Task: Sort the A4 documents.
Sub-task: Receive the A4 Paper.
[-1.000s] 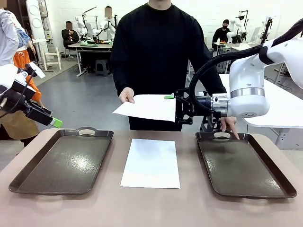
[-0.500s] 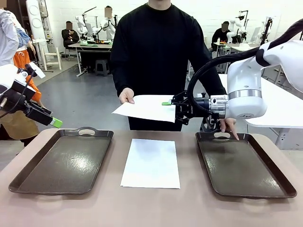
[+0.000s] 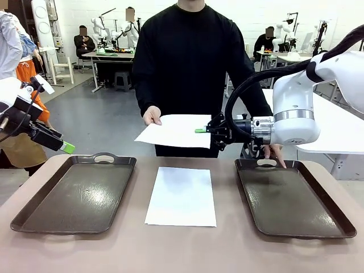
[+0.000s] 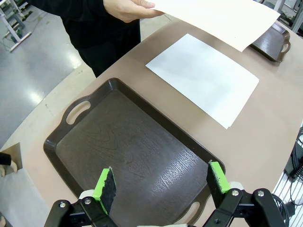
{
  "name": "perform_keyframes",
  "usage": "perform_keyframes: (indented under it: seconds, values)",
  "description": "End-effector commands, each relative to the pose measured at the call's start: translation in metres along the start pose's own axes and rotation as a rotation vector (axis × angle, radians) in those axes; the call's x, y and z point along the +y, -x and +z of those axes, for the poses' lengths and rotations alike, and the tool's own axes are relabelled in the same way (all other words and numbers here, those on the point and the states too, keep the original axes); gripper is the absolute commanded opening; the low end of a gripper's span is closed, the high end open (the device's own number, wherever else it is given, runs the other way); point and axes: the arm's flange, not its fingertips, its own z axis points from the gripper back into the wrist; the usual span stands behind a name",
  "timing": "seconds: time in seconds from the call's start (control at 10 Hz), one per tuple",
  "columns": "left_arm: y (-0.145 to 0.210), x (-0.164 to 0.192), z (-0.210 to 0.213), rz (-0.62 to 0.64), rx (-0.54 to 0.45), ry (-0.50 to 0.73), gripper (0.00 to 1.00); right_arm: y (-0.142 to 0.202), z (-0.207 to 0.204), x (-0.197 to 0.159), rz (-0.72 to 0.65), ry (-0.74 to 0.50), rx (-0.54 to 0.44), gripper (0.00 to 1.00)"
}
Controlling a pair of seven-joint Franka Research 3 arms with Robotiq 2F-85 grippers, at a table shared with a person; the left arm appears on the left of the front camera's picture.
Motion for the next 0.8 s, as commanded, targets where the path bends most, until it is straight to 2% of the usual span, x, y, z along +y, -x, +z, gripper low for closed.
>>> perform_keyframes:
  seconds: [0.0,0.3,0.4,0.7]
  values:
    - [0.0022,0.0031,0.0000,-0.004,-0.009,0.009,1.00,-0.0063,-0.0018,0.0018,-0.019,-0.034,-0.002,0.00]
    - [0.0022,0.0031,0.0000,-0.004,-0.009,0.009,1.00,-0.0051,-0.0007,0.0007,-0.012,-0.021,-0.005,0.00]
    - [0.0022,0.0031,0.0000,-0.004,-0.009,0.009,1.00,-0.0042,-0.0015,0.0031,0.003,-0.035,0.026,0.00]
    - [0.0022,0.0031,0.0000,-0.004,-0.009,0.009,1.00,-0.0009,0.0007,-0.0013,-0.002,0.000,-0.001,0.00]
